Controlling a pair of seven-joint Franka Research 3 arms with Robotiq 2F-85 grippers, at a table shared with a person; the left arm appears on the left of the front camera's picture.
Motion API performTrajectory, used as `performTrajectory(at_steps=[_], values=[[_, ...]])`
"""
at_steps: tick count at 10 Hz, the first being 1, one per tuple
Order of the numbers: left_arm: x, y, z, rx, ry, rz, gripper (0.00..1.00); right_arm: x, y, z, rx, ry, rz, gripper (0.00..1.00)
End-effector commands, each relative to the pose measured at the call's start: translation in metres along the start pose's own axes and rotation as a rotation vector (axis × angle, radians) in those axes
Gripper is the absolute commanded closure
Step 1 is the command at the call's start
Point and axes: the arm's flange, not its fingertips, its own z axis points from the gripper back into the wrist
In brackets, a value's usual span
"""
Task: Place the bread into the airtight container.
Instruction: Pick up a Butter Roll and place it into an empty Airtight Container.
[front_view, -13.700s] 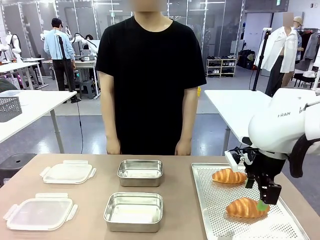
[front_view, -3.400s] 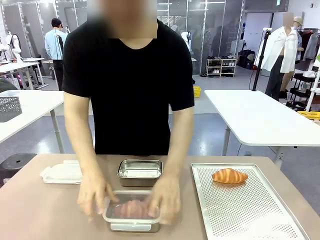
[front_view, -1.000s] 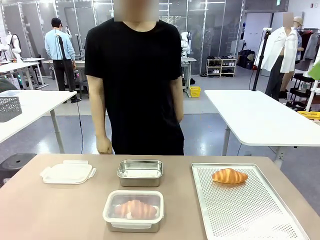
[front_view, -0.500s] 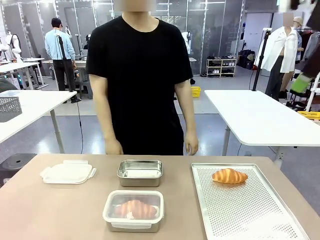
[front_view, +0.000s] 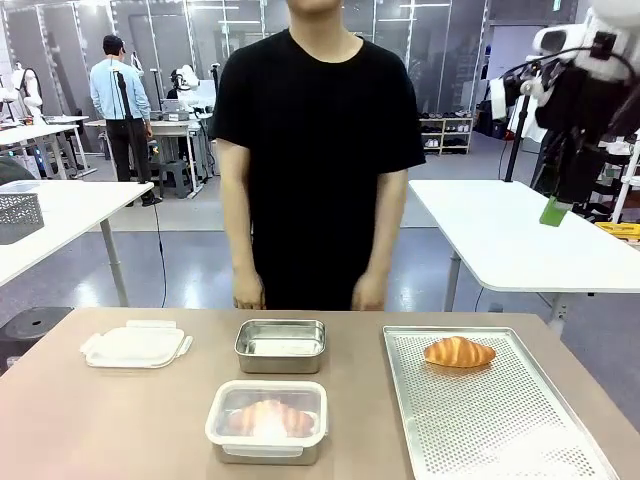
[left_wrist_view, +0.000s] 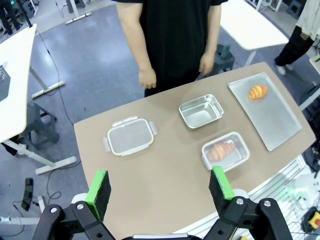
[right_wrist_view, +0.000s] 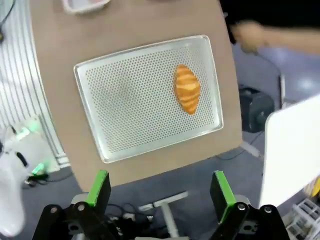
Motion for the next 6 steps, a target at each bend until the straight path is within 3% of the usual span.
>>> performTrajectory(at_steps=[1,4,5,6], values=[[0.001,0.000,0.002,0.006,0.001,-0.009,0.00,0.005,-0.026,-0.020,0.004,0.034,0.114,0.00],[0.001,0.000,0.002,0.006,0.001,-0.009,0.00,0.011,-0.032,-0.035,0.033,0.017,0.126,0.00],[0.001,0.000,0.002,0.006,0.001,-0.009,0.00,0.012,-0.033,-0.027,0.007,0.016,0.036,0.00],[0.001,0.000,0.002,0.006,0.001,-0.009,0.00,0.013,-0.032,-0.046,0.039,0.035,0.115,0.00]])
